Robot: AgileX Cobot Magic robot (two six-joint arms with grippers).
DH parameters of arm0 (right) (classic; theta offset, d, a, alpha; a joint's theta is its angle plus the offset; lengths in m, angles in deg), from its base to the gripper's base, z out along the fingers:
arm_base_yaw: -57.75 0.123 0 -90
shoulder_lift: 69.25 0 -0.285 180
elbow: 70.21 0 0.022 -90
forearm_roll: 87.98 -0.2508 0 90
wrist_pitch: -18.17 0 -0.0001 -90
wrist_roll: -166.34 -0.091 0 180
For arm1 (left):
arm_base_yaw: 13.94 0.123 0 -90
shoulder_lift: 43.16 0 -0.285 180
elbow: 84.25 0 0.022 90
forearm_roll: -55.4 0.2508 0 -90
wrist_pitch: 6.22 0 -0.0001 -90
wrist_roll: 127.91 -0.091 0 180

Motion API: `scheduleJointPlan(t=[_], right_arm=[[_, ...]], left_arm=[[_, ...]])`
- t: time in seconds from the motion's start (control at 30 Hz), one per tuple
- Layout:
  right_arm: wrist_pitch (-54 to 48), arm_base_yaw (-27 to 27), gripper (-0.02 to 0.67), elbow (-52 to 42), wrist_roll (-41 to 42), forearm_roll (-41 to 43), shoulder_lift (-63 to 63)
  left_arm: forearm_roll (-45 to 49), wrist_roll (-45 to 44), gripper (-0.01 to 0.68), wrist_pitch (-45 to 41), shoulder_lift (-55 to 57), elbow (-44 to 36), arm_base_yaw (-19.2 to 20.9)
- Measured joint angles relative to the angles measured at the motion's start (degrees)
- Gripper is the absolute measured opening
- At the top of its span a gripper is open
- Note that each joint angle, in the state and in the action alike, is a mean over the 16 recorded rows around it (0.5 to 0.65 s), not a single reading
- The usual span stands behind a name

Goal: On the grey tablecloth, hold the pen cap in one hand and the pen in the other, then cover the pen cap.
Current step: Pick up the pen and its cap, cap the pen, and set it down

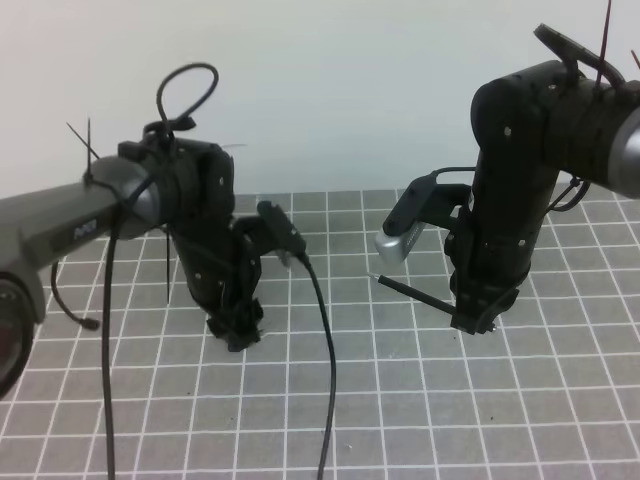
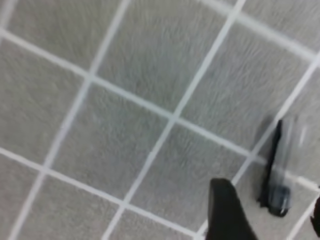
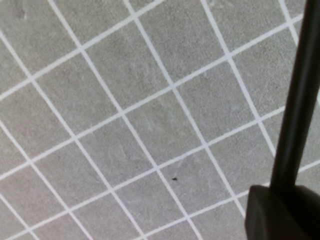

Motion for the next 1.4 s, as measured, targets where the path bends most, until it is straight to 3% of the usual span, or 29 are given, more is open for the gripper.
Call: scheduleJointPlan(t=[0.2, 0.57, 0.73, 1.4], right_arm=[[0.0, 0.0, 0.062, 0.0, 0.05, -0.01, 0.0], [0.0, 0.0, 0.062, 0.0, 0.09, -0.01, -0.01], [0.0, 0.0, 0.067, 0.08, 0.05, -0.01, -0.05], [0.0, -0.05, 0.067, 0.49, -6.57, -2.35, -4.59]], left_arm=[[-0.11, -0.73, 0.309, -0.65, 1.63, -0.03, -0.04], [0.22, -0.95, 0.071, -2.02, 2.7, -0.01, -0.05], [0.94, -1.1, 0.002, -3.03, 1.29, 0.0, -0.31], [7.55, -2.56, 0.001, -5.12, -22.52, -1.52, -3.13]])
